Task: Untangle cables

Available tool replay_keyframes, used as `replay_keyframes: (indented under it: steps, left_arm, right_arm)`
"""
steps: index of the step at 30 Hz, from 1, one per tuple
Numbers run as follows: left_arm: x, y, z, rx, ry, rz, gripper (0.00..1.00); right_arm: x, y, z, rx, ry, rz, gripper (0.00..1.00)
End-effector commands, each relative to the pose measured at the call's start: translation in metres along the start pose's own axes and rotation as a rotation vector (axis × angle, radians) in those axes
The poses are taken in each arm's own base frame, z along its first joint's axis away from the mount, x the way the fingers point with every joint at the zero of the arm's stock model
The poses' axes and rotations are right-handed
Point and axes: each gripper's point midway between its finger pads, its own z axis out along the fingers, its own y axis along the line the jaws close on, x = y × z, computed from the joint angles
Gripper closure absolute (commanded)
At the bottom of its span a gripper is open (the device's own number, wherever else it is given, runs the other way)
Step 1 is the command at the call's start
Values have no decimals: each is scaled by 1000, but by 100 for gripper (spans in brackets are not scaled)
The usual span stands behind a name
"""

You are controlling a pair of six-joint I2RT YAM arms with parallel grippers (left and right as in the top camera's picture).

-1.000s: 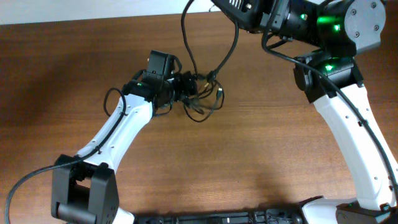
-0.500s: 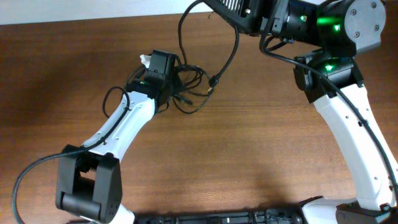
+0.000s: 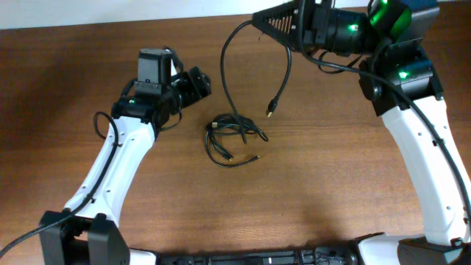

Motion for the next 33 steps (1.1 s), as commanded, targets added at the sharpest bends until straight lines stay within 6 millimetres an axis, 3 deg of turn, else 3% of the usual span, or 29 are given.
replay_keyframes:
  steps: [1, 2, 5, 8, 10, 12, 17, 18, 20, 21, 22, 23, 25, 26, 30, 33]
  left_arm:
    - [33, -18, 6, 47, 118, 24, 12]
    - [42, -18, 10, 35, 145, 31, 12]
    - [66, -9, 30, -54, 200, 59, 13]
    - [80, 6, 47, -111, 254, 52, 16]
    - [88, 16, 58, -138, 286, 43, 26]
    - [95, 21, 62, -152, 317, 35, 32]
    - [132, 27, 81, -146, 464, 8, 40]
    - [137, 25, 83, -134, 484, 5, 44]
    - [141, 23, 84, -131, 494, 12, 62]
    - [140, 22, 85, -125, 487, 14, 84]
    - [138, 20, 86, -118, 480, 17, 99]
    - [136, 18, 87, -106, 472, 19, 100]
    - [128, -6, 81, 3, 486, 5, 100]
    - [113, -30, 68, 109, 483, -6, 100]
    - [63, -111, -3, 430, 416, 48, 100]
    - [33, -153, -59, 557, 285, 143, 100]
  right_arm:
    - [6, 2, 4, -22, 43, -57, 93]
    - [7, 2, 4, -24, 47, -62, 87]
    - [9, -1, -1, -27, 67, -181, 57]
    - [0, -45, -25, 115, 15, -101, 53]
    - [-1, -83, -49, 246, -22, -23, 50]
    - [1, -103, -65, 331, -38, 6, 50]
    - [32, -162, -92, 666, -7, 77, 36]
    - [38, -167, -93, 705, 11, 75, 35]
    - [54, -182, -96, 816, 58, 70, 34]
    - [62, -189, -95, 876, 81, 69, 34]
    - [67, -193, -93, 900, 97, 66, 34]
    - [74, -197, -90, 922, 117, 61, 34]
    - [87, -208, -87, 977, 154, 54, 33]
    - [94, -215, -87, 1008, 173, 55, 33]
    - [112, -231, -91, 1031, 212, 102, 33]
    - [118, -233, -89, 1012, 229, 123, 33]
